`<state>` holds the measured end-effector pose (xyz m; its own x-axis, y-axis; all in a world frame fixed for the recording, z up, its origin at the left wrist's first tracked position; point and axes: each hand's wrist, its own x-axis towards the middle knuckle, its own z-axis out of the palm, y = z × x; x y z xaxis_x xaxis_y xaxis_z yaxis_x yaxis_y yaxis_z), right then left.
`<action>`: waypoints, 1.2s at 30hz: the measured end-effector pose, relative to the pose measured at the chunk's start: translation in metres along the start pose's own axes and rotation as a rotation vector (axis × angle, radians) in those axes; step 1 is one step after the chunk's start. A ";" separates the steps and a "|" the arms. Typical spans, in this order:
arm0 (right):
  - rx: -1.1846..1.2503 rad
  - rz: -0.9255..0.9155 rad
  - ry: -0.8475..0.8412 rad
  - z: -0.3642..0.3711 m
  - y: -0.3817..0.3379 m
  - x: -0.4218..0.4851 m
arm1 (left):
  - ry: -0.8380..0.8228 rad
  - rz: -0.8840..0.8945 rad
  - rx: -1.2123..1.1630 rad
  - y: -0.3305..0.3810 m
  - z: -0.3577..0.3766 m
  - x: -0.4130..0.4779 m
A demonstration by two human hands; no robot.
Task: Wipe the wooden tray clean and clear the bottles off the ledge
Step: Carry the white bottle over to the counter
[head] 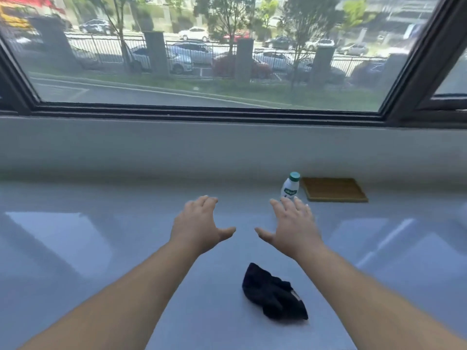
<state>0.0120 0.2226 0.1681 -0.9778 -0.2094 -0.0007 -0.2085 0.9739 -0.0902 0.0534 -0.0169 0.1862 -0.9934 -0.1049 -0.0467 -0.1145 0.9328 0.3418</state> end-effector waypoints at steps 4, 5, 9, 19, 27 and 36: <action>0.002 0.186 0.044 -0.011 0.058 0.006 | -0.044 0.129 -0.012 0.054 0.021 0.055; 0.006 0.228 0.050 -0.013 0.071 0.007 | -0.059 0.156 -0.008 0.069 0.027 0.066; 0.072 0.336 0.046 -0.007 0.112 0.017 | -0.109 0.205 -0.028 0.116 0.052 0.105; 0.336 0.311 -0.131 0.077 0.165 0.096 | -0.173 0.019 -0.139 0.166 0.136 0.198; 1.008 0.563 -0.284 0.137 0.180 0.184 | -0.191 -0.089 -0.289 0.190 0.190 0.259; 1.513 0.792 -0.445 0.162 0.173 0.217 | -0.128 -0.165 -0.369 0.188 0.194 0.270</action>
<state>-0.2331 0.3313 -0.0090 -0.6931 -0.0281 -0.7203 0.7209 -0.0296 -0.6924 -0.2349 0.1968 0.0562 -0.9551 -0.1774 -0.2374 -0.2906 0.7182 0.6323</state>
